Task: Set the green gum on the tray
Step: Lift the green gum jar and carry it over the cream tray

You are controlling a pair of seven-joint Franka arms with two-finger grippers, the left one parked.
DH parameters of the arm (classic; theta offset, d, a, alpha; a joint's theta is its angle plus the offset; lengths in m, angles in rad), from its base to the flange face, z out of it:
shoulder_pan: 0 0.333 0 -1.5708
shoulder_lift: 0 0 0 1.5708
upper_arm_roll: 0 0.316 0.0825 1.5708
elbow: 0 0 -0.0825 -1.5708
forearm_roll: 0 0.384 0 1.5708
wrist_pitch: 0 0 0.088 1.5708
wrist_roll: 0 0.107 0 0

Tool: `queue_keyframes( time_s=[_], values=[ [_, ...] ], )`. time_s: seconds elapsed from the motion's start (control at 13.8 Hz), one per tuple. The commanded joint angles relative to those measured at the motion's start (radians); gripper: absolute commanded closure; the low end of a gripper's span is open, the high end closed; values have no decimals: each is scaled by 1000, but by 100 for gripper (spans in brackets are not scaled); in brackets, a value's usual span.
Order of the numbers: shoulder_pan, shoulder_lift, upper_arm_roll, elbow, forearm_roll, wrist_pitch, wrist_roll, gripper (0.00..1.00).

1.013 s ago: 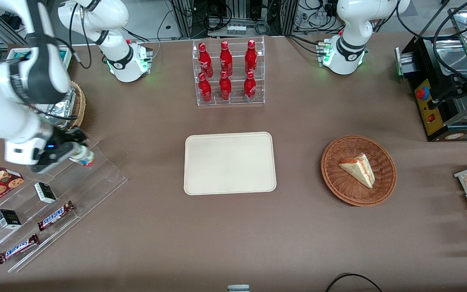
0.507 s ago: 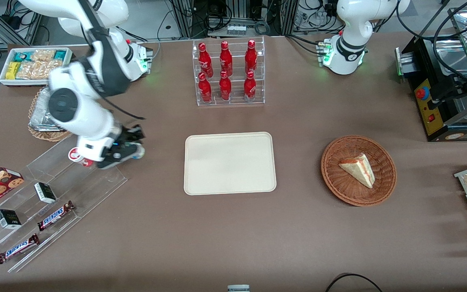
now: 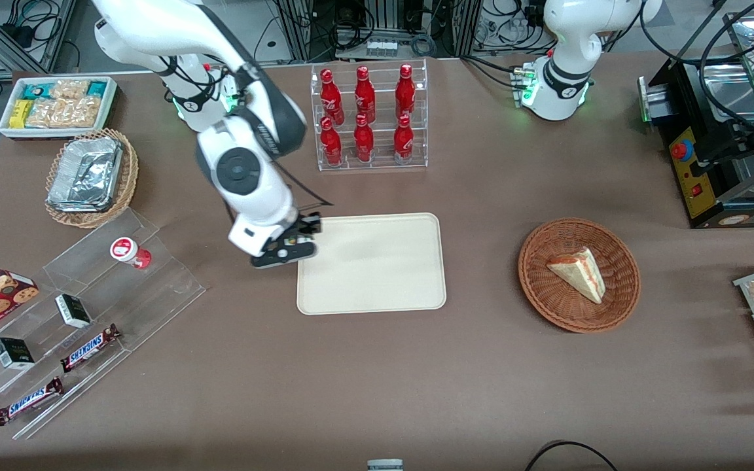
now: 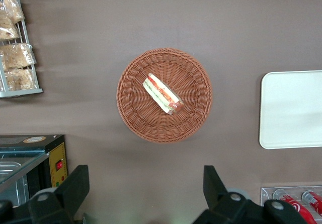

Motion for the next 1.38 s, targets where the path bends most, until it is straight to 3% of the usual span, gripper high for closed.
queue_keyframes(
  time_s=[0.0, 0.43, 1.3],
  values=[
    [60, 94, -12, 88, 32, 64, 105, 100],
    [141, 217, -13, 115, 30, 250, 243, 100],
    [140, 301, -13, 115, 50, 381, 278, 100]
  ],
)
